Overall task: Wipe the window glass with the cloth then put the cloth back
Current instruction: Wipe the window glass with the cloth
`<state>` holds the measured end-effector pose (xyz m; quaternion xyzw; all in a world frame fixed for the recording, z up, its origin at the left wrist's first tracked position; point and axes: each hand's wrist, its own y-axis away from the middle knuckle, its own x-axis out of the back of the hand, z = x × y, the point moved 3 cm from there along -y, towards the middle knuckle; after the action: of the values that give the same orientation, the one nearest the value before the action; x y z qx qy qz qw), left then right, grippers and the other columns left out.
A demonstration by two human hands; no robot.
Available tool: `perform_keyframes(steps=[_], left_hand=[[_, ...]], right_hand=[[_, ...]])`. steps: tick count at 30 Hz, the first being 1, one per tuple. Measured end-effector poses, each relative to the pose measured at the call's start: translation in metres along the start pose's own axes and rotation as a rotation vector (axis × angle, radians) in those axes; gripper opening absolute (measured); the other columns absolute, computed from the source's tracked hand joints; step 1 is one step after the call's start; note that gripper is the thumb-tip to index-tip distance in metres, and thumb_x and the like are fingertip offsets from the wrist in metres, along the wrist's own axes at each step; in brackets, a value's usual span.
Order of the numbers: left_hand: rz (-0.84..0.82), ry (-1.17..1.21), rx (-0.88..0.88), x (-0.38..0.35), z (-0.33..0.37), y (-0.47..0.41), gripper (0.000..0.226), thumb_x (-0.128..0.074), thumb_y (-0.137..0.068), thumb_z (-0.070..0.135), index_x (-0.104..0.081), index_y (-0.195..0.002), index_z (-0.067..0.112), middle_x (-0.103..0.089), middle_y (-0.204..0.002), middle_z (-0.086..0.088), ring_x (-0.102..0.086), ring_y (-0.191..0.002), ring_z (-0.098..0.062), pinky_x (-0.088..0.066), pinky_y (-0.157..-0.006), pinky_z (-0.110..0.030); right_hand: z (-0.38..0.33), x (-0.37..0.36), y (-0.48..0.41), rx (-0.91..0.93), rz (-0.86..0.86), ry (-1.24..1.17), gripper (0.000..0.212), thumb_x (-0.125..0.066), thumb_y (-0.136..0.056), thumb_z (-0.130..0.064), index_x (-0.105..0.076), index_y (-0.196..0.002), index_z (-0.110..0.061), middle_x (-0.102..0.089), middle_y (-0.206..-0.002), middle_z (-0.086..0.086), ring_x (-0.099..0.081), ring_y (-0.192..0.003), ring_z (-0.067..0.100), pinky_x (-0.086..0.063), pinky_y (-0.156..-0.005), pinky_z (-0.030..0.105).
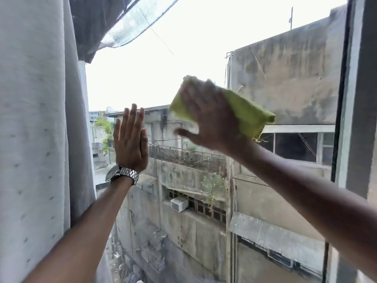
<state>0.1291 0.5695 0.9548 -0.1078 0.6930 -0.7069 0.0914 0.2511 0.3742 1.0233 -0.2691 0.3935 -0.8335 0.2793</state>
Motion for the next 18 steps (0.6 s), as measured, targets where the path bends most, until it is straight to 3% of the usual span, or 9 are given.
perform_keyframes(steps=[3,5,6,8,10,13,15,17,18], left_hand=[[0.016,0.034,0.012,-0.001,-0.001,0.0,0.054,-0.028,-0.101,0.019,-0.032,-0.154,0.011,-0.03,-0.165,-0.009,-0.02,-0.156,-0.02,-0.02,-0.127,-0.054],[0.024,0.063,0.015,-0.003,-0.005,0.001,0.055,-0.026,-0.101,0.021,-0.031,-0.155,0.011,-0.03,-0.165,-0.009,-0.021,-0.156,-0.02,-0.02,-0.127,-0.054],[0.028,0.06,0.011,-0.005,-0.006,0.002,0.055,-0.025,-0.101,0.022,-0.031,-0.155,0.012,-0.03,-0.165,-0.008,-0.02,-0.156,-0.019,-0.02,-0.127,-0.053],[0.031,0.053,-0.002,-0.007,-0.008,0.001,0.055,-0.024,-0.101,0.023,-0.029,-0.155,0.014,-0.028,-0.166,-0.007,-0.018,-0.157,-0.017,-0.017,-0.129,-0.051],[0.039,0.052,-0.008,-0.008,-0.01,0.001,0.055,-0.023,-0.101,0.024,-0.03,-0.155,0.013,-0.029,-0.166,-0.007,-0.018,-0.157,-0.016,-0.015,-0.13,-0.047],[0.04,0.034,-0.013,-0.009,-0.011,0.001,0.056,-0.023,-0.101,0.025,-0.031,-0.155,0.012,-0.029,-0.165,-0.008,-0.018,-0.157,-0.016,-0.015,-0.13,-0.046],[0.025,0.035,-0.013,-0.008,-0.011,0.002,0.056,-0.022,-0.101,0.025,-0.03,-0.155,0.013,-0.029,-0.166,-0.007,-0.018,-0.157,-0.017,-0.015,-0.13,-0.047],[0.024,0.029,-0.013,-0.006,-0.01,0.002,0.056,-0.022,-0.101,0.024,-0.031,-0.155,0.012,-0.03,-0.165,-0.008,-0.02,-0.156,-0.019,-0.018,-0.129,-0.05],[0.024,0.032,-0.012,-0.005,-0.009,0.002,0.056,-0.022,-0.102,0.025,-0.032,-0.154,0.011,-0.031,-0.165,-0.009,-0.022,-0.156,-0.02,-0.019,-0.128,-0.051]], right_hand=[[-0.051,-0.018,0.064,0.796,-0.331,0.011,0.103,-0.033,-0.086,-0.086,-0.024,-0.16,-0.014,-0.022,-0.168,0.01,-0.021,-0.156,0.03,-0.016,-0.129,0.051],[-0.028,-0.011,0.063,1.087,-0.383,0.067,0.095,-0.038,-0.092,-0.079,-0.026,-0.159,-0.013,-0.022,-0.168,0.007,-0.02,-0.157,0.025,-0.018,-0.129,0.049],[-0.013,-0.007,0.049,1.086,-0.369,0.101,0.091,-0.037,-0.094,-0.076,-0.027,-0.159,-0.013,-0.026,-0.167,0.007,-0.023,-0.156,0.025,-0.019,-0.129,0.05],[0.025,0.004,0.002,0.878,-0.198,0.16,0.083,-0.029,-0.099,-0.071,-0.025,-0.159,-0.013,-0.031,-0.165,0.01,-0.031,-0.152,0.028,-0.019,-0.127,0.052],[0.059,0.024,-0.042,0.542,-0.052,0.227,0.079,-0.012,-0.103,-0.068,-0.021,-0.159,-0.013,-0.028,-0.165,0.012,-0.03,-0.153,0.028,-0.022,-0.126,0.055],[0.045,0.029,-0.054,0.061,-0.044,0.077,0.09,0.0,-0.099,-0.073,-0.025,-0.158,-0.009,-0.027,-0.166,0.014,-0.026,-0.154,0.029,-0.025,-0.125,0.055],[-0.008,0.002,-0.018,0.137,-0.096,-0.021,0.096,-0.008,-0.094,-0.081,-0.023,-0.159,-0.012,-0.023,-0.167,0.012,-0.024,-0.155,0.031,-0.022,-0.126,0.055],[-0.069,-0.036,0.055,0.501,-0.333,-0.158,0.106,-0.028,-0.087,-0.088,-0.02,-0.159,-0.01,-0.019,-0.168,0.014,-0.017,-0.156,0.034,-0.017,-0.128,0.055],[-0.087,-0.036,0.086,0.657,-0.494,-0.357,0.118,-0.038,-0.082,-0.089,-0.023,-0.155,0.002,-0.021,-0.165,0.024,-0.015,-0.155,0.04,-0.014,-0.128,0.054]])
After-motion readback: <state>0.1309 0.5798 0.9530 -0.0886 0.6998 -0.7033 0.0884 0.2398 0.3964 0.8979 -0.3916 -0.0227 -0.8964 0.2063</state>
